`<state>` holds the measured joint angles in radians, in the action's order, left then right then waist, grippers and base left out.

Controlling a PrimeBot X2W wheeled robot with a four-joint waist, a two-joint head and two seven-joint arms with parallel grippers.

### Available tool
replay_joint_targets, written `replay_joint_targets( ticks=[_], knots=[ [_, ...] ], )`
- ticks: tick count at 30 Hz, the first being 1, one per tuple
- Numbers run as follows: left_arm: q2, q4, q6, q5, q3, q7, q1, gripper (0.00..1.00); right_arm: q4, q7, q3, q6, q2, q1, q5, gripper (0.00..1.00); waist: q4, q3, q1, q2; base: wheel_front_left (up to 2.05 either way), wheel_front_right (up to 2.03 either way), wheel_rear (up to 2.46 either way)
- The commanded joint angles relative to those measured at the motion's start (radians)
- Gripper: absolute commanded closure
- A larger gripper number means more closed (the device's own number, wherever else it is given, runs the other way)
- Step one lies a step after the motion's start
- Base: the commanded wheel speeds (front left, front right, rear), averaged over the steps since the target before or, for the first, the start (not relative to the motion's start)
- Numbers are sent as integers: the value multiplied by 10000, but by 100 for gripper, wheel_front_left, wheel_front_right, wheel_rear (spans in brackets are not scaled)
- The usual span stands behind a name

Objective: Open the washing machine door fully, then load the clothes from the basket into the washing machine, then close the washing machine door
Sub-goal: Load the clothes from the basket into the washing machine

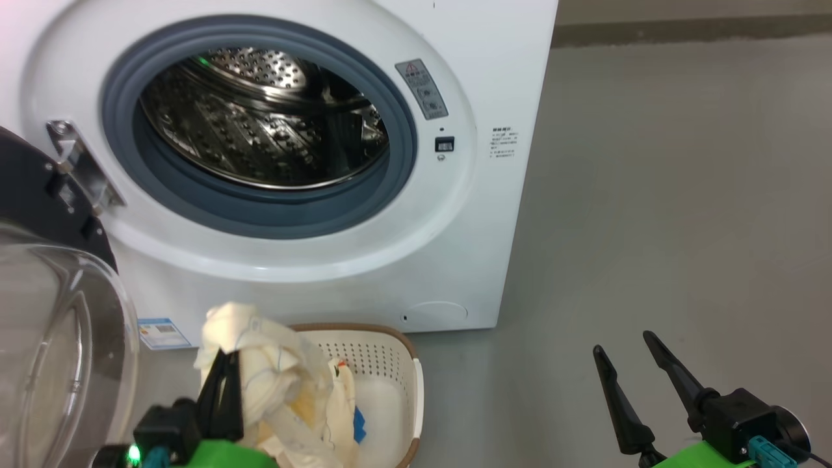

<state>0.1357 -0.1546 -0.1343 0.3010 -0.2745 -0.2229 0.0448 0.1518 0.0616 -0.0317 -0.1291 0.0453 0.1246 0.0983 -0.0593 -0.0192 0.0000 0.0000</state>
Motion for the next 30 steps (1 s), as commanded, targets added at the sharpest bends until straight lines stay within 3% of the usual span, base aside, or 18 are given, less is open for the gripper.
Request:
replay_joint_targets(
  ticks=[1, 14, 21, 30],
  knots=[
    [48, 32, 102, 105, 382, -121, 750, 100, 351, -12, -324, -16, 49, -373, 22, 0, 136, -378, 0, 0, 0, 0, 0],
    [-276, -3924, 1140, 941, 690, -64, 5514, 100, 689, 180, -633, -16, 49, -1517, 17, 0, 939, -2809, 0, 0, 0, 0, 0],
    [122, -6280, 1794, 1300, 898, 640, 8328, 100, 405, 571, -1005, -16, 49, -2178, 129, 0, 1505, -3936, 0, 0, 0, 0, 0],
    [800, -8186, 2188, 1462, 943, 1505, 10739, 100, -6, 966, -1462, -16, 49, -2849, 239, 0, 2035, -4963, 0, 0, 0, 0, 0]
  ],
)
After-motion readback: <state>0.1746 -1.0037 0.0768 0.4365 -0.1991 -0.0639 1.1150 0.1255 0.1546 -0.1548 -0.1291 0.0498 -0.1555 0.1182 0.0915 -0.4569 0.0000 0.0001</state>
